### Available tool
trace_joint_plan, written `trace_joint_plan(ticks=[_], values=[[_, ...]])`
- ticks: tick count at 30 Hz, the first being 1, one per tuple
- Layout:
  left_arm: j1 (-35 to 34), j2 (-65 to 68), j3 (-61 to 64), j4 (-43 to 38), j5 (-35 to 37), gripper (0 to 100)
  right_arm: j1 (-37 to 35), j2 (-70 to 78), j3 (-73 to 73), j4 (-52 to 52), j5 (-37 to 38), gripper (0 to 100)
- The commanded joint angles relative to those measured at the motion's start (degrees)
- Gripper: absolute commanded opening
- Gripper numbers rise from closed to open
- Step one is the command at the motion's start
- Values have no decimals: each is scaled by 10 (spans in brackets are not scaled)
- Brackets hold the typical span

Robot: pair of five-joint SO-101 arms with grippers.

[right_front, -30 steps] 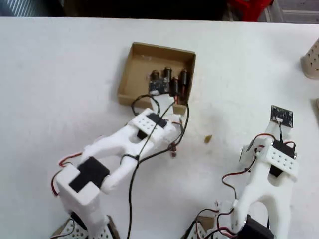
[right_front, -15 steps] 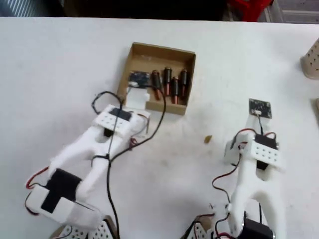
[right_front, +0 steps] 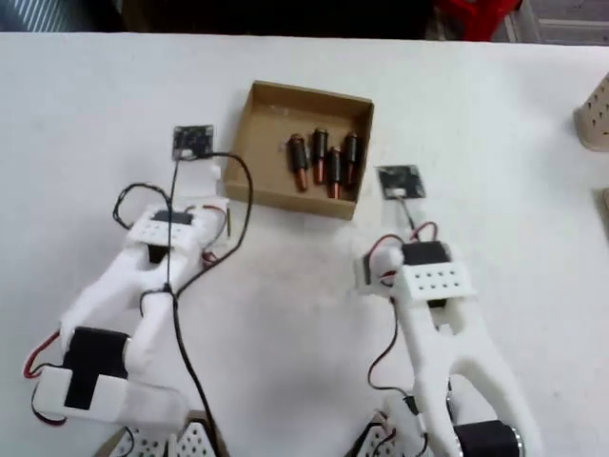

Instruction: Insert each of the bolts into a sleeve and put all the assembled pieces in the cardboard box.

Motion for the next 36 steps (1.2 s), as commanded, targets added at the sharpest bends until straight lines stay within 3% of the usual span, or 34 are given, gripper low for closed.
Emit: trace_joint_plan(ticks=[1,8,16,24,36], values=[[-21,-34,-3,-16,-5,22,-70,-7,-33,-51,-7,17],[-33,-34,17,-69,-5,22,-140,-7,-33,-138,-7,17],[-31,-34,60,-166,-5,22,-151,-4,-26,-225,-7,17],[-31,-34,60,-170,-3,22,-156,-7,76,-405,-7,17],[-31,-34,60,-170,-3,22,-154,-7,201,-587,-7,16]])
